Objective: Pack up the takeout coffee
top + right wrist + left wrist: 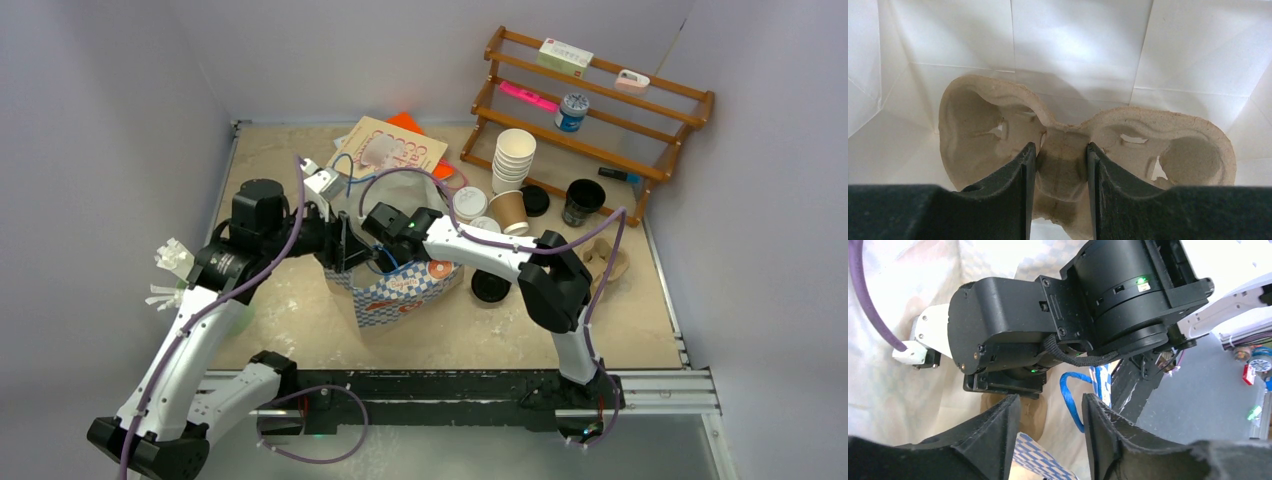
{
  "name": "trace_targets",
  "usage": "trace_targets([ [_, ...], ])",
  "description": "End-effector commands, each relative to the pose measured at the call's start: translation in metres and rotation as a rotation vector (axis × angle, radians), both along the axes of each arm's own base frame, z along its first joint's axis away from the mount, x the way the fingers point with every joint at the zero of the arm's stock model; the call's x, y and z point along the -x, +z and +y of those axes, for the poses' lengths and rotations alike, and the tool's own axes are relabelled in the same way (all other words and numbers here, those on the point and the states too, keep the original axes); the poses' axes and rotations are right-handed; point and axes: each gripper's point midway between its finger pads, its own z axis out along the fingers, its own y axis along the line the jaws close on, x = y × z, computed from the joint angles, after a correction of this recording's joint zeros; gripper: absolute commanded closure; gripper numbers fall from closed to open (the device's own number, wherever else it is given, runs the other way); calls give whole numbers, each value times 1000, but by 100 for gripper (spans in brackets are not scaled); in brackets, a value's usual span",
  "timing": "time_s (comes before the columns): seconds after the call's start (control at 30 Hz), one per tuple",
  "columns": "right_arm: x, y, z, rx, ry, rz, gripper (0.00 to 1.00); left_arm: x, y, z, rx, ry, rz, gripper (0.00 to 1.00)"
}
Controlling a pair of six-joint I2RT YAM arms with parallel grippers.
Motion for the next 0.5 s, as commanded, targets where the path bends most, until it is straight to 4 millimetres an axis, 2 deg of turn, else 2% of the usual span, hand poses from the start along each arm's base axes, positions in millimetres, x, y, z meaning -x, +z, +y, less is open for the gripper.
trace_targets([
  [0.0, 2, 4, 4, -12, -5, 11, 75, 5, 10, -11, 69, -56, -9, 53],
  [0.27, 0, 3, 7, -16, -10, 10, 76, 17, 23, -20, 114, -132, -26, 65],
  [0.33, 0, 4, 8, -17, -9, 11, 76, 22, 27, -23, 134, -166, -24, 75],
  [0.43, -1, 3, 9, -17, -12, 8, 76, 33, 28, -28, 154, -226, -11, 100],
  [0.47, -2, 4, 9, -14, -13, 6, 76, 36, 28, -29, 156, -243, -7, 100],
])
